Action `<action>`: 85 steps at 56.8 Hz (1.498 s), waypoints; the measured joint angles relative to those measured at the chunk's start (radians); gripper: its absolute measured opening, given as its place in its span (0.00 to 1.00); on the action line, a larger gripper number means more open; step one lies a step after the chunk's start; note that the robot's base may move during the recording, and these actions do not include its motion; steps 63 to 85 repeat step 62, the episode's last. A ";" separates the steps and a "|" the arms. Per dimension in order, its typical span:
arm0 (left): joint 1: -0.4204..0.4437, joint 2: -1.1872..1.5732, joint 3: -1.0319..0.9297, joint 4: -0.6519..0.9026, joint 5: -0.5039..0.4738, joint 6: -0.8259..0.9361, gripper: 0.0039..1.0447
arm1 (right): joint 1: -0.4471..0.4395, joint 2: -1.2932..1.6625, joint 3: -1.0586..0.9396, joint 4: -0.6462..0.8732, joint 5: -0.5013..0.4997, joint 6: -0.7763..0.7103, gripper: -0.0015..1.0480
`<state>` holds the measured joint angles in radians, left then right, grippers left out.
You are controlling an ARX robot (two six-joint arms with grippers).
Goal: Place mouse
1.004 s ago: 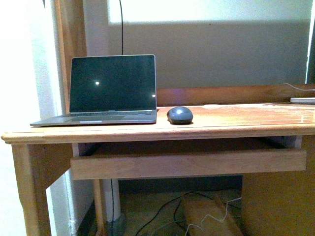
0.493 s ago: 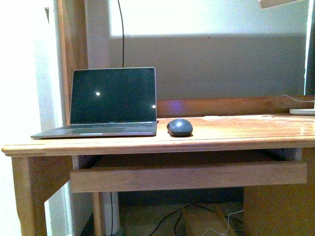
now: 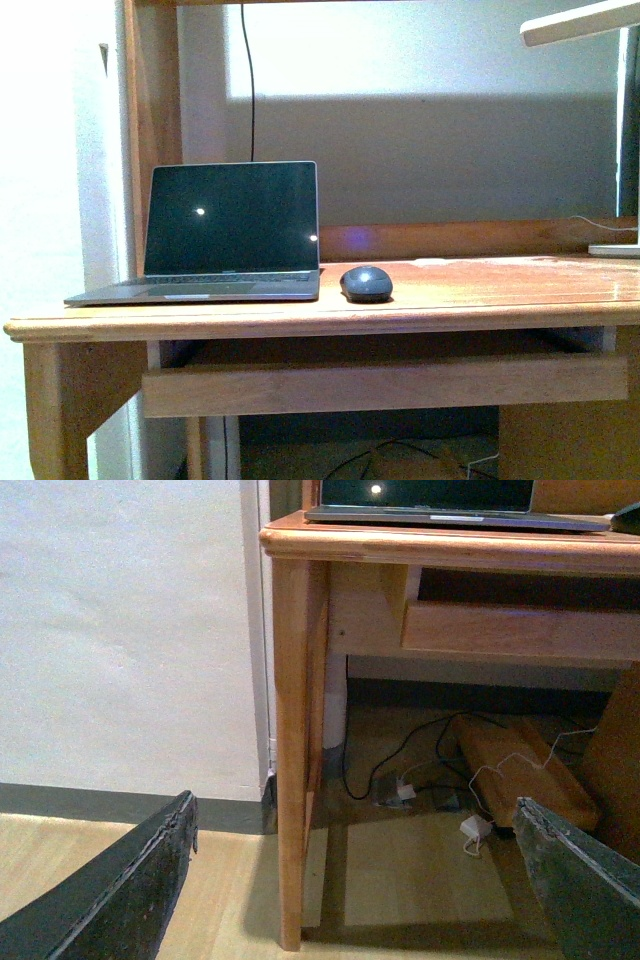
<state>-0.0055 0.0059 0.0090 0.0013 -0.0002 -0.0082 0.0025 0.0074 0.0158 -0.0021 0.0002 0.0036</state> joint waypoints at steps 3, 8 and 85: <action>0.000 0.000 0.000 0.000 0.000 0.000 0.93 | 0.000 0.000 0.000 0.000 0.000 0.000 0.13; 0.000 0.000 0.000 0.000 0.000 0.000 0.93 | 0.000 0.000 0.000 0.000 0.000 0.000 0.26; 0.000 0.000 0.000 0.000 0.000 0.000 0.93 | 0.000 -0.001 0.000 0.000 0.000 0.000 0.93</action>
